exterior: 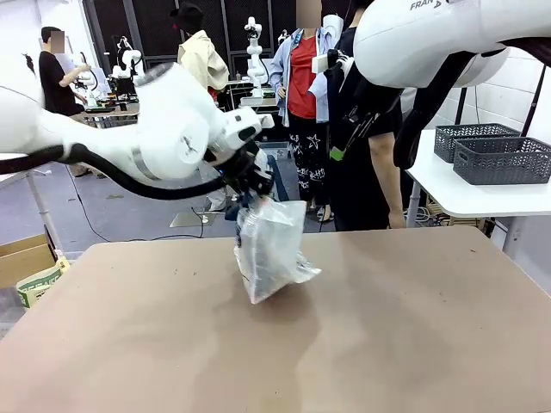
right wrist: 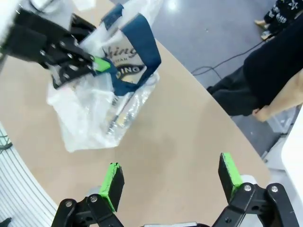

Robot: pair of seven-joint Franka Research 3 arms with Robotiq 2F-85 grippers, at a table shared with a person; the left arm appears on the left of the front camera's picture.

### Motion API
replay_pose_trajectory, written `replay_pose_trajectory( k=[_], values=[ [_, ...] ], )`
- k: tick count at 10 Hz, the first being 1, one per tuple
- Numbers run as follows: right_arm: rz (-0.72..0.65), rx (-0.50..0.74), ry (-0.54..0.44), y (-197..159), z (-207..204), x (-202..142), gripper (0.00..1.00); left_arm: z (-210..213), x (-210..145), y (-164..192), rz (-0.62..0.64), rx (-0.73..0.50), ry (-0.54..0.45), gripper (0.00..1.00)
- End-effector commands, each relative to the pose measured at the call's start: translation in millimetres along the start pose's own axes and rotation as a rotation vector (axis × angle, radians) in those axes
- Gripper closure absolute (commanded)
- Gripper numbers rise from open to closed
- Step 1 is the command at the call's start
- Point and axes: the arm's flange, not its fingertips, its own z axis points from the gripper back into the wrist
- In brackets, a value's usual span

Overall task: Transfer purchased items from the store into the shopping bag.
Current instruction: Move the Reusable shopping bag to the right side of the table.

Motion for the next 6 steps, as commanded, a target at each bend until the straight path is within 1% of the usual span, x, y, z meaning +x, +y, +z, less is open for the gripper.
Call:
replay_pose_trajectory(
  k=[1, 3, 4, 5, 6],
  values=[
    [-0.014, -0.006, 0.015, 1, -1, -4, 0.0, 47, 8, 28, -0.132, 0.029, -0.019, 1.0],
    [-0.014, -0.006, 0.015, 1, -1, -4, 0.0, 76, 1, 51, -0.196, 0.041, -0.008, 1.0],
    [-0.014, -0.006, 0.015, 1, -1, -4, 0.0, 89, -4, 65, -0.25, -0.004, -0.035, 1.0],
    [-0.014, -0.006, 0.015, 1, -1, -4, 0.0, 99, -11, 79, -0.33, -0.047, -0.035, 1.0],
    [-0.014, -0.006, 0.015, 1, -1, -4, 0.0, 107, -20, 90, -0.36, -0.041, -0.004, 1.0]
  ],
)
